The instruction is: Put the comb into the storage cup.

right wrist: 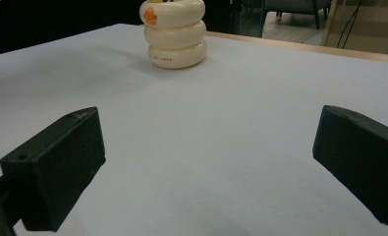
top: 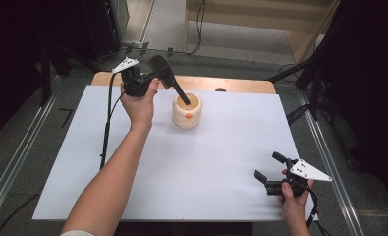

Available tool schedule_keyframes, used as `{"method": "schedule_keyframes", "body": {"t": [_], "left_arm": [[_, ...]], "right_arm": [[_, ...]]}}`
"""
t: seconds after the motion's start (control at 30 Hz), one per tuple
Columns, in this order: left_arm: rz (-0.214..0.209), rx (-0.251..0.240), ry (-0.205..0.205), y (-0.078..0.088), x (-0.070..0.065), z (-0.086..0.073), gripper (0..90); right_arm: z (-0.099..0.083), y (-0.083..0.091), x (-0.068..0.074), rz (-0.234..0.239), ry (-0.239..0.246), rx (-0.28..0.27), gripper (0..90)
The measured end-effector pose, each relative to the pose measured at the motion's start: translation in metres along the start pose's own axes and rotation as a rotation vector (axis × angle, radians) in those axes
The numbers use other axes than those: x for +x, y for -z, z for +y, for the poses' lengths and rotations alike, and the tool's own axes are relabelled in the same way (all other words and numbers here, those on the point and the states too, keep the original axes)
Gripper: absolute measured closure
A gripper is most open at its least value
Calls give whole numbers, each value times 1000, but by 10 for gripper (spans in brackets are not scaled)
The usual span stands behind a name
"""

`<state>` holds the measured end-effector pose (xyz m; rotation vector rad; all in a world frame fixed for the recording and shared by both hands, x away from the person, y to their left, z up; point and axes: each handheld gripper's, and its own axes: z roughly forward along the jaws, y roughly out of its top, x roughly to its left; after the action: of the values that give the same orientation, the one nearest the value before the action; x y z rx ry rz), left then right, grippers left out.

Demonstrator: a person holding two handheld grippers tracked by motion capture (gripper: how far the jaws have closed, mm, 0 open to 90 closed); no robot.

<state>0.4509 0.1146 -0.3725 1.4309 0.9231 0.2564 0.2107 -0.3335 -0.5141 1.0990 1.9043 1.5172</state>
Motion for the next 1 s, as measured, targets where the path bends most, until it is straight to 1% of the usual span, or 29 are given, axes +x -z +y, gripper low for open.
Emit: {"method": "schedule_keyframes", "body": {"t": [0.13,0.2,0.27,0.47,0.6,0.67,1.0], "left_arm": [[8,3,1,-3,2,-2,862],[12,13,-4,-5,2,-4,862],[9,16,0,-7,2,-6,862],[11,36,-14,-12,0,-15,862],[19,51,-9,-15,1,-21,862],[17,51,-3,-17,2,-24,862],[25,72,-6,-21,2,-33,862]], "right_arm": [[0,0,0,0,1,1,0],[0,0,0,1,1,1,0],[0,0,0,-1,-3,2,0],[0,0,0,0,1,2,0],[0,0,0,2,0,2,0],[0,0,0,2,2,4,0],[0,-1,0,1,2,5,0]]}}
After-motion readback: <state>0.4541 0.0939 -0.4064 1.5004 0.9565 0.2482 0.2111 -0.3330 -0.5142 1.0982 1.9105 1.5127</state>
